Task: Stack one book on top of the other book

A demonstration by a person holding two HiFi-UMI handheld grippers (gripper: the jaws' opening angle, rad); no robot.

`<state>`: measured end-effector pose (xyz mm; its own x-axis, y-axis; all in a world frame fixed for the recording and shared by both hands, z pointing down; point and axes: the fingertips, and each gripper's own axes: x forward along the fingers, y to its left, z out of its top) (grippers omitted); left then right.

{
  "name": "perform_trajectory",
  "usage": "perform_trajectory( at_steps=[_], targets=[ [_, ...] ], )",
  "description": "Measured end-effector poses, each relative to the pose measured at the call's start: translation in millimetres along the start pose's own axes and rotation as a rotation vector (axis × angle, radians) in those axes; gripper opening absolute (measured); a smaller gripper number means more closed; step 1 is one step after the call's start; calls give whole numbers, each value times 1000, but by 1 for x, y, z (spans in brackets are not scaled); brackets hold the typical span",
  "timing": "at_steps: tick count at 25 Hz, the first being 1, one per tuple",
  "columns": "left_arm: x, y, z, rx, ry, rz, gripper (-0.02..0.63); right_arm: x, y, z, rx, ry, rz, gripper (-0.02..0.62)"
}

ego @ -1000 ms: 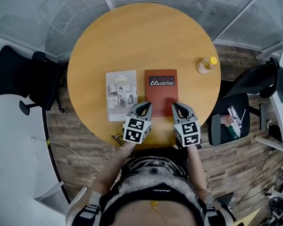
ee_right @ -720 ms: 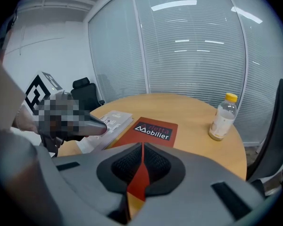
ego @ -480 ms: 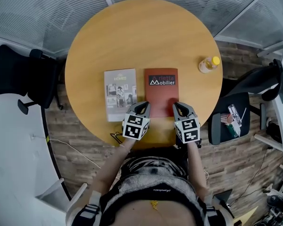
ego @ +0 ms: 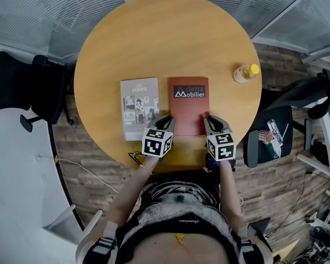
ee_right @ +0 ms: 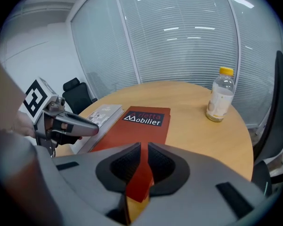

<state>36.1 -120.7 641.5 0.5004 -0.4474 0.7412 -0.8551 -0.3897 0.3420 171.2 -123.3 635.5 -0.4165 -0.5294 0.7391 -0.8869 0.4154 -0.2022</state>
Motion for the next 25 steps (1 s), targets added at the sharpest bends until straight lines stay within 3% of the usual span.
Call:
perform_trajectory(
  at_steps=[3,5,15,25],
  targets=[
    [3,3,-1,-35,11,-9,46,4,-6,-2,36,13,4,115],
    [6,3,-2,-61,30,-21,155,6,-9,-4,58,21,8,124],
    [28,8,-6,-181,98,-26,176,29,-17,-21,178,81,76,172],
    [34,11,-11,-176,130,-2,179,37,-17,-26,252,101,140,173]
  ],
)
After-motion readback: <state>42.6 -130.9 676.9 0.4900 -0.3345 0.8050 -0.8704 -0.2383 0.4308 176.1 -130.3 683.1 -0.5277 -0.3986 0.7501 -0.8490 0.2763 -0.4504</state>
